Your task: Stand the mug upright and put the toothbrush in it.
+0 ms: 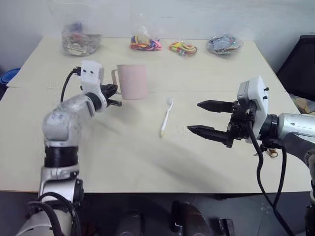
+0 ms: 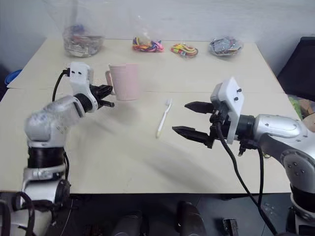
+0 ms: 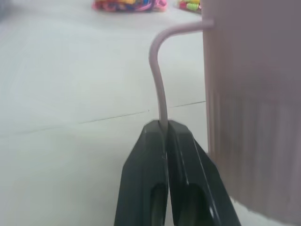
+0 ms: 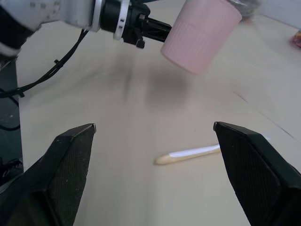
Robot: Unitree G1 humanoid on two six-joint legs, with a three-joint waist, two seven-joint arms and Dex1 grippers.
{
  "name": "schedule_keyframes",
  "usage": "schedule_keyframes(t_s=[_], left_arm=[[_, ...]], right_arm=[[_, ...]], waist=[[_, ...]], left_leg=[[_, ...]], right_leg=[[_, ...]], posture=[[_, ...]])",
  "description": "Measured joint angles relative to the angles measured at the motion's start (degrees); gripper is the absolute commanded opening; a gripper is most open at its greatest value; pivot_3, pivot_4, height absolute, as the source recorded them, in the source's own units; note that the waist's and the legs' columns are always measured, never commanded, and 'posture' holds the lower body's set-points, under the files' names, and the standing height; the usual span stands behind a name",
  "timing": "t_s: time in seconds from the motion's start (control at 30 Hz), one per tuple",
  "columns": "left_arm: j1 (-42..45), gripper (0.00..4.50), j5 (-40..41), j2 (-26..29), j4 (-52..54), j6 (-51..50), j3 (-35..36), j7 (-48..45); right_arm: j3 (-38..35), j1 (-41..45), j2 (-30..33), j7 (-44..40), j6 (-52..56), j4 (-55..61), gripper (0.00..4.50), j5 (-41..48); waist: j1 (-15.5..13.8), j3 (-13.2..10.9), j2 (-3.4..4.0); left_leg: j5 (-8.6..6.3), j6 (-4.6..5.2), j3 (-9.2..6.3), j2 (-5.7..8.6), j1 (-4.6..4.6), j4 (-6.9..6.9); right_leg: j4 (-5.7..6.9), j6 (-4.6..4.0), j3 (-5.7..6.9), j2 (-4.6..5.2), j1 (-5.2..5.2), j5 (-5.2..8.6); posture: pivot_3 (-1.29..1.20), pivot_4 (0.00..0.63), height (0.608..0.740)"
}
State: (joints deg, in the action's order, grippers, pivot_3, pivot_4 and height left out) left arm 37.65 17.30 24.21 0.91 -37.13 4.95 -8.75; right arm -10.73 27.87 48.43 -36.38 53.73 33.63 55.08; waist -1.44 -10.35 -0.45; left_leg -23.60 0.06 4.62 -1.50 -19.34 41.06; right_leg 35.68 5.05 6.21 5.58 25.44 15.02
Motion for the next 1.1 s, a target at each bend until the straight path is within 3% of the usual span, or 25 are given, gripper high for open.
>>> schedule_keyframes(t_s=[0.13, 0.27, 0.5, 0.63, 0.77, 0.87, 0.93, 1.1], left_arm=[[-7.6, 0.02, -7.8, -2.9, -3.3, 16.6, -3.7, 1.3], [-11.7, 0.02, -12.5, -3.9, -8.0, 24.6, -4.3, 2.9], [-16.6, 1.94, -13.2, -3.9, -7.6, 27.7, -2.4, 2.1], [-21.6, 3.2, -13.1, -3.3, -1.2, 26.6, -1.6, 0.0], [-24.4, 4.43, -10.3, -2.1, 8.8, 18.4, 2.0, -1.2], [-25.9, 4.43, -3.6, 0.2, 16.3, 7.5, 6.2, -4.0], [-26.5, 4.43, 4.2, 3.7, 21.3, -1.6, 9.7, -8.0], [-29.6, 4.43, 22.9, 31.2, 28.4, -16.6, 19.8, -32.6]], right_arm=[[1.1, 0.2, -0.6, 0.0, 0.0, -0.6, 4.18, 0.1], [1.1, 1.7, -0.6, -0.2, 0.2, -1.2, 4.18, 0.9], [1.3, 2.3, -0.5, -0.5, 0.3, -2.4, 4.18, 1.3], [3.4, 3.2, -0.6, -0.7, 0.2, -4.3, 4.18, -0.2], [8.0, 5.7, -2.6, -0.8, 0.1, -8.9, 4.18, -3.9], [11.7, 9.3, -6.5, 1.2, 0.2, -14.4, 4.18, -8.4], [14.3, 12.0, -9.8, 3.7, 0.7, -19.5, 4.18, -11.9], [16.9, 20.5, -24.3, 12.6, 3.4, -38.3, 4.18, -19.2]], waist=[[-0.1, 0.0, 0.0], [0.0, 0.0, 0.0], [0.0, 0.0, 0.0], [0.1, 0.0, 0.0], [0.1, 0.0, 0.01], [0.3, 0.0, 0.01], [0.6, 0.0, 0.01], [2.3, 0.0, 0.04]], left_leg=[[-0.01, 0.02, 0.0, 0.0, -0.01, 0.0], [-0.02, 0.05, -0.01, -0.04, 0.0, 0.0], [-0.03, 0.1, -0.03, -0.17, -0.01, -0.01], [-0.03, 0.1, -0.05, -0.24, -0.01, 0.01], [-0.03, 0.12, -0.27, -0.28, 0.02, -0.02], [-0.02, 0.11, -0.46, -0.28, 0.02, -0.01], [-0.02, 0.11, -0.51, -0.31, 0.02, -0.02], [0.0, 0.03, -0.6, -0.3, -0.07, -0.08]], right_leg=[[-0.03, 0.01, 0.01, 0.0, 0.0, -0.03], [-0.03, 0.01, 0.04, -0.01, 0.0, -0.03], [-0.03, 0.01, 0.05, 0.05, 0.0, -0.03], [-0.01, 0.01, 0.05, 0.09, 0.0, -0.03], [0.0, 0.01, -0.01, 0.1, 0.0, -0.03], [0.0, 0.0, -0.03, 0.11, 0.01, -0.03], [0.04, -0.01, -0.03, 0.1, 0.02, -0.02], [0.13, -0.29, 0.15, 0.0, 0.15, 0.14]], posture=[[0.0, 0.15, 0.74], [0.0, 0.15, 0.74], [0.0, 0.15, 0.74], [0.0, 0.15, 0.74], [0.0, 0.15, 0.74], [0.0, 0.15, 0.74], [0.0, 0.15, 0.74], [0.0, 0.15, 0.74]])
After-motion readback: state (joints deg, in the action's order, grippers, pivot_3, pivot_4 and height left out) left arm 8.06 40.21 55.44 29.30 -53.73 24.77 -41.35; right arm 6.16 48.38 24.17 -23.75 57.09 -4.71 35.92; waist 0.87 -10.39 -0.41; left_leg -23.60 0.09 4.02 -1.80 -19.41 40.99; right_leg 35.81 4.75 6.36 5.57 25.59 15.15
